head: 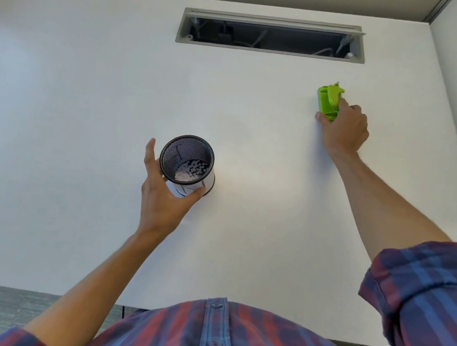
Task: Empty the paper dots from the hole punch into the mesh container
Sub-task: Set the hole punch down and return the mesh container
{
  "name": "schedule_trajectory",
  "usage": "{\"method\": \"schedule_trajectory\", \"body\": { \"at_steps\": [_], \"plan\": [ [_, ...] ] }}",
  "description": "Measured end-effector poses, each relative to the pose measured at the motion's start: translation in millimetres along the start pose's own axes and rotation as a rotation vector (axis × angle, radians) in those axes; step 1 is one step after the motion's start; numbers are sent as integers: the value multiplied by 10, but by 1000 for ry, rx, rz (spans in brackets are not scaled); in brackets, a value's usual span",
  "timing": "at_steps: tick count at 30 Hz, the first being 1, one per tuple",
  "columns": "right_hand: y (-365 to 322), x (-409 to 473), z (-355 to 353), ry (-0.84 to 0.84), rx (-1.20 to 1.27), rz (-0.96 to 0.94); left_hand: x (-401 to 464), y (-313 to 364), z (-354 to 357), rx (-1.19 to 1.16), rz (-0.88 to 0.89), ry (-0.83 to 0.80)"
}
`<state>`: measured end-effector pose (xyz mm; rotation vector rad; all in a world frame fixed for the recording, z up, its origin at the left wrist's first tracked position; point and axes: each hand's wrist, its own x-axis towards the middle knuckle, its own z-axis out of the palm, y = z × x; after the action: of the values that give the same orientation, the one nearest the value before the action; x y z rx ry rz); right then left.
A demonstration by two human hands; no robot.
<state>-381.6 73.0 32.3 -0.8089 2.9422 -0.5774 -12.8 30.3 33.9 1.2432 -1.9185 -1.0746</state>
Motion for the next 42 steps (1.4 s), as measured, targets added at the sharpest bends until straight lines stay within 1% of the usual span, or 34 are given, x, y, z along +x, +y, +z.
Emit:
{"method": "schedule_trajectory", "body": {
  "at_steps": [3,6,8,10,11,13,15,17,22,26,36,42],
  "plan": [
    [4,-80,36,35,-80,-27,1,-56,49,-14,-27,-5],
    [1,-362,78,109,-182,-146,19,-135,79,-22,-17,-1],
    [-28,-661,102,82,-163,-241,33,-161,79,-38,-24,-5],
    [-74,-1013,122,-4,-83,-335,60,-169,69,-50,-22,-7],
    [-98,-1195,124,-72,-36,-376,80,-169,65,-57,-19,-5],
    [-123,-1541,121,-279,22,-447,134,-168,47,-67,-23,2],
    [-112,-1800,111,-476,9,-509,228,-171,22,-68,-19,23],
    [-81,-1940,106,-545,-14,-550,354,-187,-15,-65,-6,47],
    [-54,-2001,69,-554,31,-521,748,-225,-40,-64,14,74],
    [-51,-2002,80,-549,64,-515,1061,-218,-33,-97,-12,99],
    [-39,-2002,107,-531,82,-497,1742,-318,-24,-60,-73,134],
    [-53,-2002,110,-529,90,-496,2195,-332,-47,-49,-115,119]
  ]
}}
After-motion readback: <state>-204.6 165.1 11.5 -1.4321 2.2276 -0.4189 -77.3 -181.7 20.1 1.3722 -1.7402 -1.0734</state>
